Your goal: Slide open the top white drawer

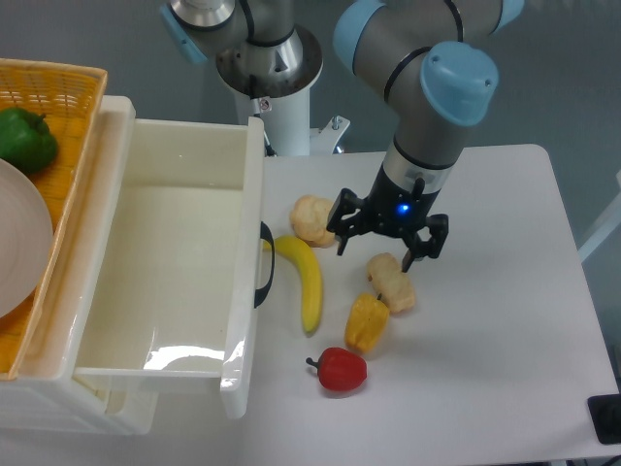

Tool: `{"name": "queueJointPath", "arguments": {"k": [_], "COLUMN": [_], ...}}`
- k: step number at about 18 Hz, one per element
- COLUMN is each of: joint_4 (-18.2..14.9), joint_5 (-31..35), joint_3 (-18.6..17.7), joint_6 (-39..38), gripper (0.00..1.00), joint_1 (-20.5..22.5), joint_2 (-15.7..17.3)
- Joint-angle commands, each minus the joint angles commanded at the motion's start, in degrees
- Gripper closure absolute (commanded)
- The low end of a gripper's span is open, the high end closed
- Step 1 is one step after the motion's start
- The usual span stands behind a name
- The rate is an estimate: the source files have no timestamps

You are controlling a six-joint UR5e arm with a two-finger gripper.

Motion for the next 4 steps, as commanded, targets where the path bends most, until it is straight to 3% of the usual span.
{"name": "queueJointPath", "arguments": {"k": [4], "joint_4": [-0.09], "joint_5": [1.41], "joint_3": [-0.09], "joint_6": [0.53], "gripper": [0.0], "joint_1": [0.97], "joint_2": [0.79]}}
